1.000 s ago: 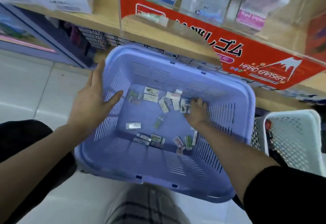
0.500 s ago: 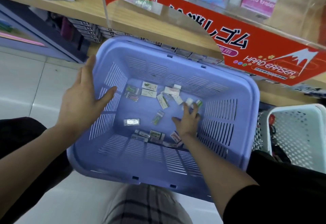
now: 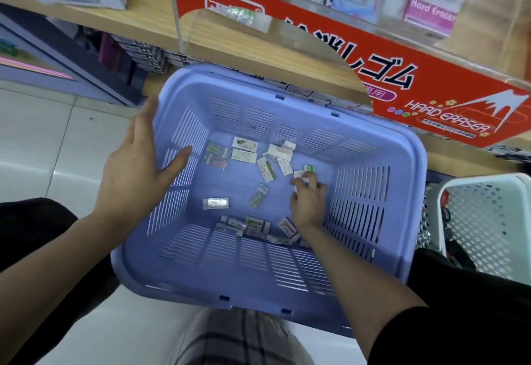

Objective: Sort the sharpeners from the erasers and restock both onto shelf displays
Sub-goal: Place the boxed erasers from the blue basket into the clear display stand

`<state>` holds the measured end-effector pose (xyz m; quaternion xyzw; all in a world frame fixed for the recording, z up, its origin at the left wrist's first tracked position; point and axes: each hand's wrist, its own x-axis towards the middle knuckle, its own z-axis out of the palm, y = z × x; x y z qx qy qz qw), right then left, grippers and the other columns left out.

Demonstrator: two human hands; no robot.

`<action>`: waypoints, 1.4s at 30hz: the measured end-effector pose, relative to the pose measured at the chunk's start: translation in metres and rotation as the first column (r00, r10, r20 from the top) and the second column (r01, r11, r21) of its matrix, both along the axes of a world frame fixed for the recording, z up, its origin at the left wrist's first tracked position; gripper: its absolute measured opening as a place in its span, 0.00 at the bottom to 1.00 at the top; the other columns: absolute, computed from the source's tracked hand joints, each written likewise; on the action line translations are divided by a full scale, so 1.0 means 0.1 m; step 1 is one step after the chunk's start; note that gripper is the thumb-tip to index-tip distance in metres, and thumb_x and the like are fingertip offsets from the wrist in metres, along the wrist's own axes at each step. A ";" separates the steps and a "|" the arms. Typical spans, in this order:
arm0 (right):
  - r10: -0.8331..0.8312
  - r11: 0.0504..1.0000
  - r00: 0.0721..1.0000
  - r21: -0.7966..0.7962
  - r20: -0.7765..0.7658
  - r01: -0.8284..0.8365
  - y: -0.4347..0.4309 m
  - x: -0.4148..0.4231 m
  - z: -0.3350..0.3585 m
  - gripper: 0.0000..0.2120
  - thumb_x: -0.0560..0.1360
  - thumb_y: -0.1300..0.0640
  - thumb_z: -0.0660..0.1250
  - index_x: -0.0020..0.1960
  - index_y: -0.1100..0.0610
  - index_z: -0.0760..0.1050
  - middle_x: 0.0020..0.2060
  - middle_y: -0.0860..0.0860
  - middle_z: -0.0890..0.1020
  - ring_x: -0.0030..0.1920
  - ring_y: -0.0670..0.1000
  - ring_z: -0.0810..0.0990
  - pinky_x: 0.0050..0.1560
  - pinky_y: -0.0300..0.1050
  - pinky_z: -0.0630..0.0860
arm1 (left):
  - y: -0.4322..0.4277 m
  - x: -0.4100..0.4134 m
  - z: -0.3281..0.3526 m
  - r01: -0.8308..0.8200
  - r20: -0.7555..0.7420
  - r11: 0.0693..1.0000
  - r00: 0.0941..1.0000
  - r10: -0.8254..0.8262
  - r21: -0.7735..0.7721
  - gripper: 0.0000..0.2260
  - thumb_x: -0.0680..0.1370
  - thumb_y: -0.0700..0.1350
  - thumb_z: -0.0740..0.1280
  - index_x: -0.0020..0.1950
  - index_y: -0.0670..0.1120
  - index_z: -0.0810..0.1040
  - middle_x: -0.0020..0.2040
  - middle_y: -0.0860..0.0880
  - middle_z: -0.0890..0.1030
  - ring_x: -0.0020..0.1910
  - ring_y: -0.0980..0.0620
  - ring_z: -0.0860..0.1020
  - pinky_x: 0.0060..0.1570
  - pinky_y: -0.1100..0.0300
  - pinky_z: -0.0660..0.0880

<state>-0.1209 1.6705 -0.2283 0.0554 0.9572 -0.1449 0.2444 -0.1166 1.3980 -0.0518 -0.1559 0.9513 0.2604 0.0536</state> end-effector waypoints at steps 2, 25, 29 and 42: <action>-0.008 1.000 1.000 -0.013 -0.019 0.007 0.02 -0.01 0.07 0.17 0.75 0.68 0.60 0.60 0.57 0.76 0.68 0.50 0.67 0.61 0.58 0.64 0.47 0.53 0.76 | 0.00 0.01 0.01 -0.001 0.001 1.000 1.000 0.001 -0.002 0.34 0.77 0.49 0.66 0.77 0.45 0.53 0.74 0.44 0.63 0.57 0.31 0.74 0.47 0.44 0.71; -0.115 0.493 0.993 -0.868 0.003 0.060 -0.48 0.24 1.99 0.21 0.74 0.70 0.67 0.60 0.53 0.65 0.54 0.51 0.75 0.57 0.43 0.75 0.49 0.34 0.74 | 0.79 0.12 0.23 -0.260 0.308 0.487 0.951 -0.019 0.834 0.03 0.77 0.39 0.66 0.45 0.46 0.76 0.41 0.47 0.75 0.40 0.53 0.78 0.42 0.66 0.78; -0.446 0.468 0.872 -0.777 0.204 0.421 -0.23 0.12 1.39 0.08 0.77 0.67 0.64 0.54 0.60 0.70 0.50 0.53 0.74 0.50 0.52 0.75 0.48 0.42 0.72 | 0.66 0.19 -0.06 -0.472 0.427 0.405 0.882 0.201 0.783 0.05 0.76 0.36 0.67 0.43 0.44 0.76 0.42 0.45 0.76 0.38 0.53 0.77 0.36 0.69 0.78; -0.206 0.978 0.959 0.054 0.192 0.200 -0.23 -0.16 -0.09 0.42 0.70 0.37 0.69 0.76 0.43 0.51 0.76 0.57 0.45 0.74 0.64 0.47 0.64 0.64 0.65 | 0.64 0.04 -0.67 -0.623 0.563 0.277 0.781 0.270 0.731 0.02 0.77 0.41 0.66 0.49 0.47 0.77 0.51 0.42 0.77 0.37 0.56 0.83 0.34 0.68 0.77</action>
